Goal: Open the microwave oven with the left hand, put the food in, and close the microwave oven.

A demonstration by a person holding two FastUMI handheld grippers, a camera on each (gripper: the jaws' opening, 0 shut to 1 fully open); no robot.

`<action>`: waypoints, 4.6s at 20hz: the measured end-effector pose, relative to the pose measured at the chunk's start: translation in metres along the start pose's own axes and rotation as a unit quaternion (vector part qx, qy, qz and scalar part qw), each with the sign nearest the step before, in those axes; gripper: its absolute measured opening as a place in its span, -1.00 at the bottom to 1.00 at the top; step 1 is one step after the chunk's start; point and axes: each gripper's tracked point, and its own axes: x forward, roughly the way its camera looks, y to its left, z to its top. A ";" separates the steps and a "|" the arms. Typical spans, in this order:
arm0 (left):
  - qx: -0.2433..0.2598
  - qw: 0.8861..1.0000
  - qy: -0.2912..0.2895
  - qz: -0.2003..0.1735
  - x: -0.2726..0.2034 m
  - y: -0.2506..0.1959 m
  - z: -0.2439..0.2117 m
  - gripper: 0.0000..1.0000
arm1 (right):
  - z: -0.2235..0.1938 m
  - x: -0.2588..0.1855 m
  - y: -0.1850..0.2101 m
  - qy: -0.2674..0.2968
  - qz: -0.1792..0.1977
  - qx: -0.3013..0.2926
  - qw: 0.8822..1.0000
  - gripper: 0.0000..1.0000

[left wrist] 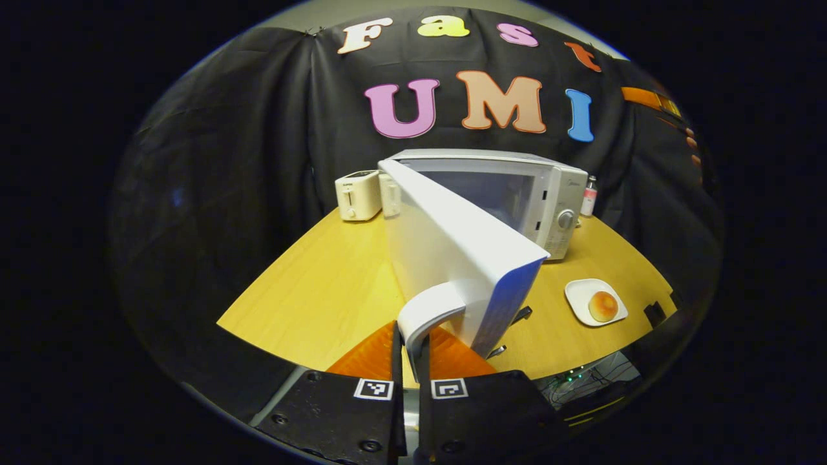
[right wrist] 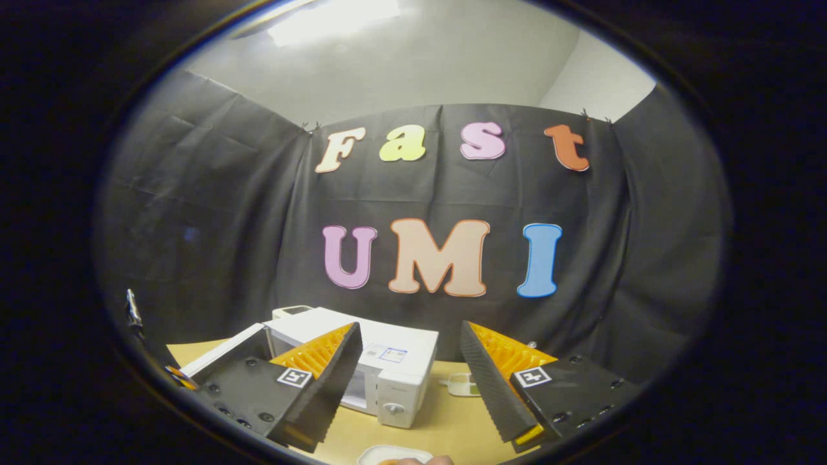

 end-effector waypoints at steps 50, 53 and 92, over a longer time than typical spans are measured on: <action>-0.001 0.975 -0.217 0.049 -0.100 0.140 0.165 0.80 | -0.378 -0.074 0.003 0.329 -0.139 0.016 0.934 0.96; 0.004 0.975 -0.218 0.046 -0.103 0.136 0.168 0.80 | -0.394 -0.080 -0.004 0.346 -0.156 0.015 0.925 0.96; -0.057 0.966 -0.248 0.032 -0.108 0.121 0.168 0.87 | -0.311 0.062 0.119 0.289 -0.082 0.302 0.905 0.39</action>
